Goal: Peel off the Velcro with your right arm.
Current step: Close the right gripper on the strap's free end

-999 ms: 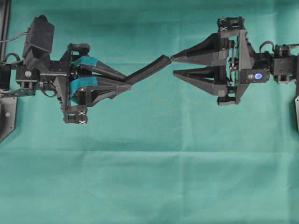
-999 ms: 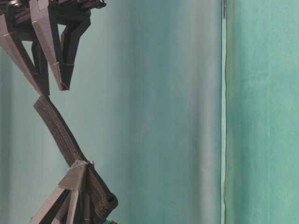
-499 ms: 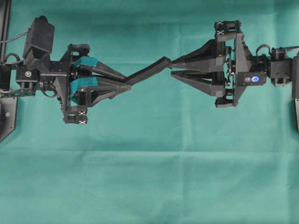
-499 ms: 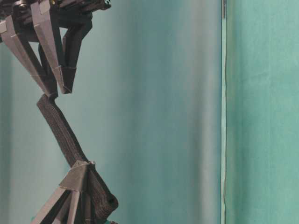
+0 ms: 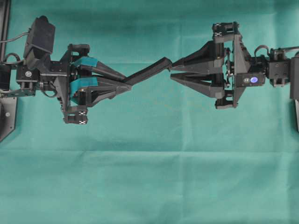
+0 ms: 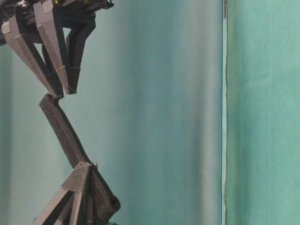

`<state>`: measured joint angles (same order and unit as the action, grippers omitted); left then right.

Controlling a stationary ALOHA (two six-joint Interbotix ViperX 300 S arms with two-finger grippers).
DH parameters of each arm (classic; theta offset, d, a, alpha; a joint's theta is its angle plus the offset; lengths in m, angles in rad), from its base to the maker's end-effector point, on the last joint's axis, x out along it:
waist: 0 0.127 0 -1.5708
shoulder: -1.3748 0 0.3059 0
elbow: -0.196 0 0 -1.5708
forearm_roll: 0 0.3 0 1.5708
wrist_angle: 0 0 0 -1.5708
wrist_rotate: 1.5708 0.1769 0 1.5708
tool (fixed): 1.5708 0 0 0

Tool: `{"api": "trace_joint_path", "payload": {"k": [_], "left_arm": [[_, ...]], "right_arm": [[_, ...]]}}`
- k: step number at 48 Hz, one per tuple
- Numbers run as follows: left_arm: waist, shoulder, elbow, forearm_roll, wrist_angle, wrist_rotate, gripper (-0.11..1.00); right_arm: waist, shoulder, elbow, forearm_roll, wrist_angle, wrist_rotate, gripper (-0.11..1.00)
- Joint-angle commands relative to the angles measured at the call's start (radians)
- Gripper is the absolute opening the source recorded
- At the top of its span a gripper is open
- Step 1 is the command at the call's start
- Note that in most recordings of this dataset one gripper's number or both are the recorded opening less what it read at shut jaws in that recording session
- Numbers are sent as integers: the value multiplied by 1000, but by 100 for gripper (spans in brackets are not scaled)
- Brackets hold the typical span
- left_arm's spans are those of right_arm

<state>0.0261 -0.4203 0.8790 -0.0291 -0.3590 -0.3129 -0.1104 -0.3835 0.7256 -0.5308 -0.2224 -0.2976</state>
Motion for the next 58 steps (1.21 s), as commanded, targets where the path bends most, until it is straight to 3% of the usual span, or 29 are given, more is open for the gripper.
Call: {"api": "trace_joint_path", "payload": {"k": [1, 28, 41, 58], "left_arm": [[3, -8, -12, 0, -5, 2, 11], [3, -3, -14, 2, -5, 2, 11], [2, -2, -12, 2, -5, 2, 11], [-2, 6, -12, 3, -3, 2, 11]], "right_arm": [[0, -18, -28, 3, -8, 2, 35], [-9, -18, -43, 5, -8, 3, 36], [-15, -12, -49, 5, -15, 3, 46], [-20, 6, -61, 5, -9, 2, 45]]}}
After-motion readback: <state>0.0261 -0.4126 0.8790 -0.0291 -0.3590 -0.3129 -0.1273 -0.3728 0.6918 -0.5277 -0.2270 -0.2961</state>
